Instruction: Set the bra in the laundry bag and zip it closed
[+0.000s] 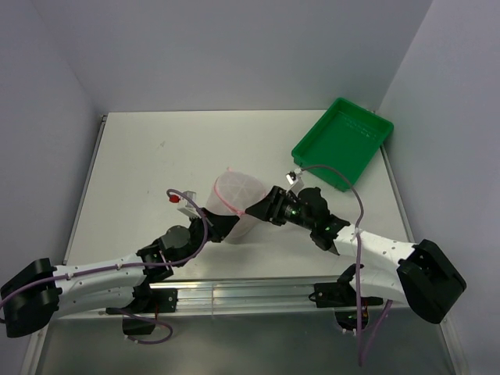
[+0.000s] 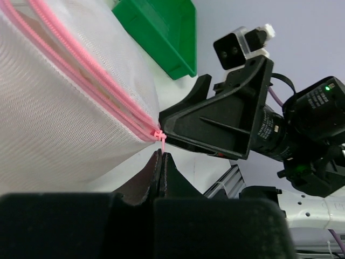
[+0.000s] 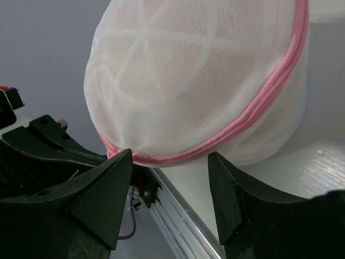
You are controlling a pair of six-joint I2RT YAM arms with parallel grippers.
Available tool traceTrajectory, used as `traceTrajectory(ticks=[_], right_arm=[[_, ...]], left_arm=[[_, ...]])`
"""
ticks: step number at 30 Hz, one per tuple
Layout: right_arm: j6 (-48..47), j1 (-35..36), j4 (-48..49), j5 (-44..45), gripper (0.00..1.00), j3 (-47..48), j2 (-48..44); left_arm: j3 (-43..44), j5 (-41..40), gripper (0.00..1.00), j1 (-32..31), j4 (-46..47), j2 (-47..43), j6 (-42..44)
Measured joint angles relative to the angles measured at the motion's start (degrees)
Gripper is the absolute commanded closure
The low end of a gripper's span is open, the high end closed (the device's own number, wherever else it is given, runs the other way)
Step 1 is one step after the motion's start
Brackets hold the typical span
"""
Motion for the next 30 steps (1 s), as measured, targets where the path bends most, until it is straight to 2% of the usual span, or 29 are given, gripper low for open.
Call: traceTrajectory(ticks=[4,6,7,8,10,12,17,20,26,30], right_arm=[[3.0,0.4,3.7,0.0,0.35,0.0,2.7],[4.1,0.4,4.9,0.3,0.44,0.0,3.6],[4.5,0.5,5.4,0.6,0.67,0.0,3.8],[4.4,0.5,5.6,0.9,0.79,0.0,3.9],[5.2,0.5,5.9,1.4,0.94,0.2,3.9],[5.0,0.5,5.9,1.8,0.99,0.6,3.9],[3.1,-0.5,5.1,-0.2,1.0,2.9,4.0],[0.7,-3.3,4.5,-3.3,1.0,4.8,5.7],[-7.3,-6.3,1.3,-10.8,1.0,13.0,13.6],[-11.8,-8.1,0.0,-15.6,1.0,18.6,20.1]], left_arm=[[-0.1,0.1,1.0,-0.1,0.5,-0.1,-0.1],[-0.4,0.3,1.0,-0.1,0.7,-0.1,-0.2],[-0.5,0.5,1.0,-0.1,0.7,-0.1,-0.3],[-0.6,0.6,1.0,-0.1,0.7,-0.2,-0.4],[-0.8,0.7,1.0,-0.1,0.4,-0.6,-0.5],[-1.1,0.8,1.0,-0.1,-0.9,-1.7,-0.5],[-1.9,-0.7,1.0,-0.1,-7.0,-8.5,-0.4],[-2.4,-3.3,1.0,-0.1,-14.1,-16.5,-0.3],[-3.5,-8.1,1.0,-0.1,-27.4,-29.3,-0.9],[-3.5,-9.9,1.0,-0.1,-32.0,-31.9,-0.8]])
